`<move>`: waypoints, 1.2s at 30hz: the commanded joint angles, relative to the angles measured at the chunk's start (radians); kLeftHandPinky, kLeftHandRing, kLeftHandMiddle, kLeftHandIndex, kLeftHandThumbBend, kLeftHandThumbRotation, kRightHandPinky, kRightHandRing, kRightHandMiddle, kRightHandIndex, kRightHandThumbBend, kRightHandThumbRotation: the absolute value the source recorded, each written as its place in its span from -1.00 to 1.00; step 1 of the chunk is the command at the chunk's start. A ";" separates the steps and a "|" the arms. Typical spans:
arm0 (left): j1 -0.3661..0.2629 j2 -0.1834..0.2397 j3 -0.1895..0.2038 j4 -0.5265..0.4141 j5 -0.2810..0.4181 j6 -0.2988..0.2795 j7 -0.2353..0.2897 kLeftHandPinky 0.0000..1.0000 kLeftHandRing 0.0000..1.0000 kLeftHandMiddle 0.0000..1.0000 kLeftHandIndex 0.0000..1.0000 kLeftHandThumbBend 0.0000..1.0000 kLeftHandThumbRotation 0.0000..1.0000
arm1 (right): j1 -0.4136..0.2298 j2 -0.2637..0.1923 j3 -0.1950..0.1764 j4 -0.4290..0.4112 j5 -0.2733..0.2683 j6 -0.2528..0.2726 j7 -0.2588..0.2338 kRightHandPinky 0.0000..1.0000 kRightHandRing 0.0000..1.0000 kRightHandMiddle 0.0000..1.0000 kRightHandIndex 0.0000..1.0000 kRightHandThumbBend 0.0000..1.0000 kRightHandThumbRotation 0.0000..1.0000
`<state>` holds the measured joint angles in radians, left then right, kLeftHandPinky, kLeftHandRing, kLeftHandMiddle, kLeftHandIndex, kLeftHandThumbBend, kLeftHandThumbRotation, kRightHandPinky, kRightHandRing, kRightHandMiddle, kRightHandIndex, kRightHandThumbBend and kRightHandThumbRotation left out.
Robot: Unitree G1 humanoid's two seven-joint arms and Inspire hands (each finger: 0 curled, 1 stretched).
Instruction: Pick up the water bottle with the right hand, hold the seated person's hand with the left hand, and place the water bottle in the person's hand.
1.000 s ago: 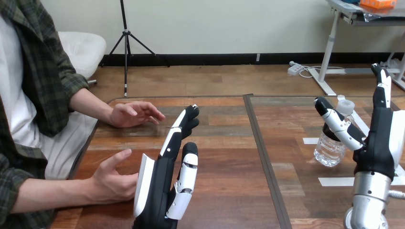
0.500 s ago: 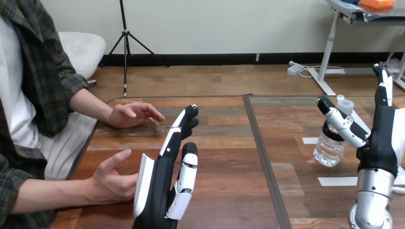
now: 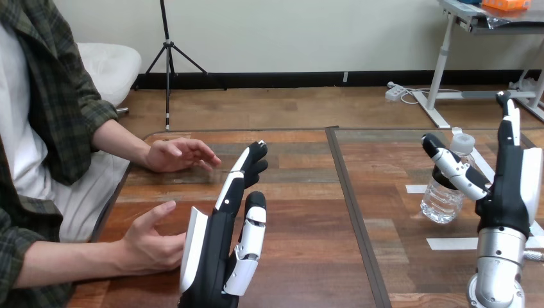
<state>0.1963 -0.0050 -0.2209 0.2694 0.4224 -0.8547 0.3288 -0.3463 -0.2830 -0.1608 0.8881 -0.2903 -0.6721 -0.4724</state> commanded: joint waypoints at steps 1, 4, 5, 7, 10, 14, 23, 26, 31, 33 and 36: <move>-0.025 -0.008 0.002 -0.020 -0.012 0.004 -0.005 0.69 0.73 0.80 0.81 -0.94 1.00 | -0.098 -0.031 0.016 0.023 0.004 -0.029 0.002 1.00 1.00 1.00 0.92 0.97 0.10; -0.023 -0.009 0.003 -0.022 -0.014 0.004 -0.008 0.69 0.73 0.80 0.80 -0.95 1.00 | -0.105 -0.035 0.018 0.039 0.004 -0.028 0.002 1.00 1.00 1.00 0.92 0.97 0.09; -0.022 -0.009 0.003 -0.023 -0.016 0.005 -0.010 0.69 0.73 0.80 0.80 -0.95 1.00 | -0.107 -0.037 0.019 0.044 0.002 -0.027 0.000 1.00 1.00 1.00 0.92 0.97 0.09; -0.021 -0.010 0.003 -0.023 -0.020 0.004 -0.012 0.70 0.73 0.80 0.80 -0.95 1.00 | -0.111 -0.039 0.021 0.054 0.001 -0.027 -0.003 1.00 1.00 1.00 0.92 0.96 0.09; -0.022 -0.009 0.002 -0.019 -0.025 -0.002 -0.014 0.70 0.73 0.80 0.80 -0.95 1.00 | -0.116 -0.041 0.021 0.068 0.004 -0.026 -0.001 1.00 1.00 1.00 0.91 0.95 0.07; -0.023 -0.008 0.002 -0.017 -0.034 -0.008 -0.020 0.71 0.73 0.80 0.80 -0.96 1.00 | -0.121 -0.044 0.023 0.081 0.004 -0.013 0.003 1.00 1.00 1.00 0.90 0.97 0.08; -0.024 -0.009 0.003 -0.015 -0.036 -0.012 -0.022 0.73 0.73 0.80 0.80 -0.98 1.00 | -0.135 -0.052 0.031 0.115 0.012 0.007 0.023 1.00 1.00 1.00 0.88 1.00 0.12; -0.023 -0.009 0.003 -0.016 -0.037 -0.010 -0.023 0.73 0.73 0.80 0.79 -0.99 1.00 | -0.139 -0.052 0.034 0.124 0.017 0.009 0.027 1.00 1.00 1.00 0.86 1.00 0.12; -0.020 -0.010 0.003 -0.023 -0.032 -0.005 -0.023 0.73 0.73 0.80 0.80 -1.00 1.00 | -0.146 -0.055 0.042 0.137 0.016 0.017 0.027 1.00 1.00 1.00 0.85 1.00 0.11; -0.018 -0.010 0.003 -0.025 -0.030 -0.004 -0.023 0.73 0.73 0.80 0.80 -1.00 1.00 | -0.148 -0.057 0.045 0.141 0.014 0.019 0.026 1.00 1.00 1.00 0.85 1.00 0.11; -0.017 -0.010 0.003 -0.026 -0.028 -0.003 -0.022 0.73 0.73 0.80 0.80 -0.99 1.00 | -0.154 -0.058 0.049 0.152 0.013 0.019 0.024 1.00 1.00 1.00 0.85 1.00 0.11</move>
<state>0.2029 -0.0051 -0.2206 0.2693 0.3951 -0.8532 0.3062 -0.4000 -0.3170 -0.1235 1.0315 -0.2791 -0.6534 -0.4448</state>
